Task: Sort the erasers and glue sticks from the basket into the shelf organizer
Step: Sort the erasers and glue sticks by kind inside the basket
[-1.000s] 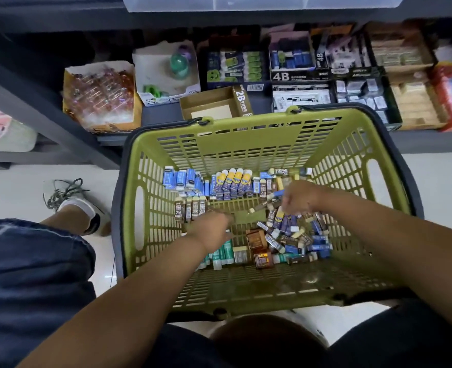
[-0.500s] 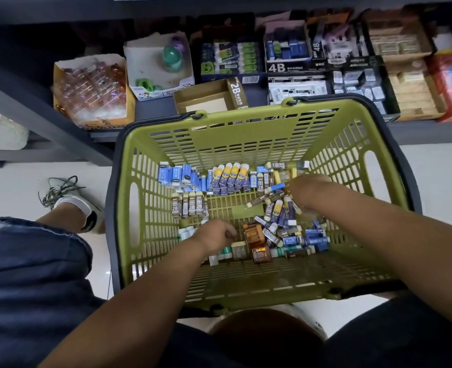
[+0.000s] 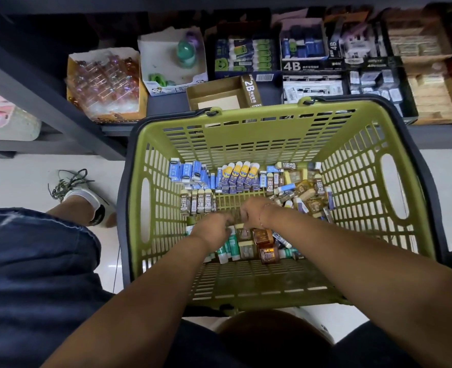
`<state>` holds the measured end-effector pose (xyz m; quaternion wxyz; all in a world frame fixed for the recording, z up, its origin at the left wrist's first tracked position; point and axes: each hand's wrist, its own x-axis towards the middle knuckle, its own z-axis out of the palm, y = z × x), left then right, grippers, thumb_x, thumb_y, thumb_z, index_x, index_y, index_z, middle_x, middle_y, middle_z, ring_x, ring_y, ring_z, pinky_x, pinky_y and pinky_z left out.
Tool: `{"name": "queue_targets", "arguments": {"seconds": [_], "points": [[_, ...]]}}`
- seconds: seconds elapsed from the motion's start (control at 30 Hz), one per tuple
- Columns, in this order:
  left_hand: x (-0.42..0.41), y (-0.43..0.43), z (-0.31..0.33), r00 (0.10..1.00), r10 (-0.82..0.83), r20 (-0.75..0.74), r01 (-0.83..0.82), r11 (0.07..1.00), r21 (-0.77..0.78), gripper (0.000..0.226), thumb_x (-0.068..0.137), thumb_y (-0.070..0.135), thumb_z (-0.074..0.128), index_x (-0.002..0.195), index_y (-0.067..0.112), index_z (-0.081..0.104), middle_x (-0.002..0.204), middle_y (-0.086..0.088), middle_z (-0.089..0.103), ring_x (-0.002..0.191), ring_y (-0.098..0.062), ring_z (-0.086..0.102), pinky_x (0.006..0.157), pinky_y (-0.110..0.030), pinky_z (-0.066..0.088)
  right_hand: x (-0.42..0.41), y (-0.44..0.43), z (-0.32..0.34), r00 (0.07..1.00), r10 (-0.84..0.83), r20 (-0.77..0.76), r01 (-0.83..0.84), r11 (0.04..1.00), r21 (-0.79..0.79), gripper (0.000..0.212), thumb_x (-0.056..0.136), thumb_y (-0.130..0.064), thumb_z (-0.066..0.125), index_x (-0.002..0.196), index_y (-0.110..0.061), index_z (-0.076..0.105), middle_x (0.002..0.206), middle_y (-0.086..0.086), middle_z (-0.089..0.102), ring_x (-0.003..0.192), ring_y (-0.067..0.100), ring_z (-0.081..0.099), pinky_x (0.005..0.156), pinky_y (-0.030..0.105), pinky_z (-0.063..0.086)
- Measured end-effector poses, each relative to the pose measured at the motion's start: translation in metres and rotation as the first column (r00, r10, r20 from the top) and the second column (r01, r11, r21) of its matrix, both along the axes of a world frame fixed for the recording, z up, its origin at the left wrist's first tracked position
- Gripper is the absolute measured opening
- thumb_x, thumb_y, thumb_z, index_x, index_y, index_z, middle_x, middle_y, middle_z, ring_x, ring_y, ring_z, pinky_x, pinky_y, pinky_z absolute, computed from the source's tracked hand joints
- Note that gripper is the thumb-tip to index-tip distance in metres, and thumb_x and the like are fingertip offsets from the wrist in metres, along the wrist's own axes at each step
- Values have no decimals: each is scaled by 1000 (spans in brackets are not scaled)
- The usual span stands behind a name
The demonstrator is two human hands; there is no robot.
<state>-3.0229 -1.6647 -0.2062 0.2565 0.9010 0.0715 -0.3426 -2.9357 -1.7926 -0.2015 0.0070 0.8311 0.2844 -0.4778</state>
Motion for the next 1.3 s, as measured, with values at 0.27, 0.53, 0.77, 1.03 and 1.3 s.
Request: {"name": "queue_targets", "arguments": {"seconds": [0.27,0.53,0.77,1.03,1.3], "points": [[4,-13,4,981,-193,-21,194,981,17,39,100,32,48,138,23,51,148,-2,43,127,-24,48,105,-35,38,20,-32,6,933,-356,50,336,914,227,18,92,-15,55,96,-10,71,102,5,71,95,21,66,88,33,53],[5,-12,-1,993,-87,-86,84,996,-31,37,99,32,51,134,25,55,145,-1,47,126,-24,49,109,-44,36,65,-115,10,888,-343,306,334,939,85,54,81,-17,71,131,-25,53,138,1,45,117,24,53,100,36,45],[5,-10,-3,989,41,-143,-57,992,-112,35,98,30,54,131,23,59,142,-1,51,123,-23,51,106,-37,41,60,-112,14,925,-58,375,109,987,-116,64,86,-21,68,143,-22,39,145,8,38,124,26,51,98,36,48],[11,-4,9,859,451,-242,-507,813,-286,39,100,40,44,127,17,61,138,-8,55,125,-26,50,107,-38,34,41,-45,54,944,-178,277,155,983,102,39,81,-42,67,105,-11,63,105,4,62,92,21,59,75,29,51],[10,6,7,842,482,-244,-534,810,-242,35,99,42,46,99,16,70,97,-5,68,92,-21,60,90,-33,45,-19,-3,22,999,1,42,-10,979,202,38,83,-40,68,111,-17,57,113,-1,58,101,18,55,79,27,44]]}}
